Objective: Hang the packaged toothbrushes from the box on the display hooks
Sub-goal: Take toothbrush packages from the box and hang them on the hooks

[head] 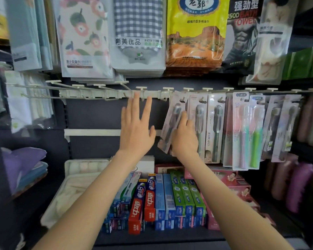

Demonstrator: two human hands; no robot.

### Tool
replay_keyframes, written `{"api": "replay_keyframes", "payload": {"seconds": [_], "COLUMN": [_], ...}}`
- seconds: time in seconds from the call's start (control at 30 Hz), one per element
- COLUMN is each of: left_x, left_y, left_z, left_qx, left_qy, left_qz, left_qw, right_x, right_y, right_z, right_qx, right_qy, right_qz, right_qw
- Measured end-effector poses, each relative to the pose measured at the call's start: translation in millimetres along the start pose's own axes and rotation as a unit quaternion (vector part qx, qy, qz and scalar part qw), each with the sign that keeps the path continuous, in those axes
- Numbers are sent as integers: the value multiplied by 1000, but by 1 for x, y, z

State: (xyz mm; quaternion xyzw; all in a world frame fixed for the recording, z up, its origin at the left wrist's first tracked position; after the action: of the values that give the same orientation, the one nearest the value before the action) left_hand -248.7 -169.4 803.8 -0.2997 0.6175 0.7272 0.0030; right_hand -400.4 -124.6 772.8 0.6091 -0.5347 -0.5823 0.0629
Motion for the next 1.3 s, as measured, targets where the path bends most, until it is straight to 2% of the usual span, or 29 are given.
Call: {"api": "replay_keyframes", "payload": {"seconds": [0.13, 0.27, 0.37, 0.5, 0.63, 0.73, 0.83, 0.93, 1.07, 1.23, 1.3], "left_x": [5, 18, 39, 68, 69, 79, 102, 121, 145, 183, 196], "left_y": [-49, -128, -209, -332, -425, -503, -611, -728, -853, -961, -989], "left_z": [-1, 1, 1, 5, 4, -11, -28, -39, -37, -31, -30], "left_qx": [-2, -38, -95, -166, -215, -268, -350, -444, -490, -508, -493], "left_qy": [-29, -102, -170, -206, -219, -189, -143, -82, -52, -53, -50], "left_qz": [-19, -64, -129, -225, -243, -277, -372, -509, -588, -647, -670], "left_qw": [999, 992, 972, 938, 920, 903, 848, 733, 642, 566, 553], "right_x": [0, 4, 36, 98, 163, 199, 243, 291, 352, 426, 455], "right_y": [-32, -98, -166, -275, -381, -449, -529, -616, -717, -820, -853], "right_z": [1, -1, 8, 24, 50, 64, 86, 128, 189, 229, 236], "right_qx": [-32, -108, -130, -147, -130, -131, -119, -89, -52, -64, -68], "right_qy": [53, 115, 145, 135, 143, 153, 131, 82, 6, -34, -56], "right_qz": [5, 24, -40, -155, -299, -355, -445, -549, -678, -745, -759], "right_qw": [998, 987, 980, 968, 934, 913, 878, 827, 733, 663, 645]}}
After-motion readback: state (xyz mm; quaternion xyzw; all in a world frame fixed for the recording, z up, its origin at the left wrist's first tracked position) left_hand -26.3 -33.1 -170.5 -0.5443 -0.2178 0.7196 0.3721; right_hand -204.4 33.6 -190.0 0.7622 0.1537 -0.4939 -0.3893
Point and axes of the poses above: each hand's wrist, its own y-axis towards the middle knuckle, its own x-axis out of the palm, z = x × y, the point moved 8 cm from there along y, towards the middle knuckle, and after that the axes turned 9 degrees about -y, right-handed, at the moved point
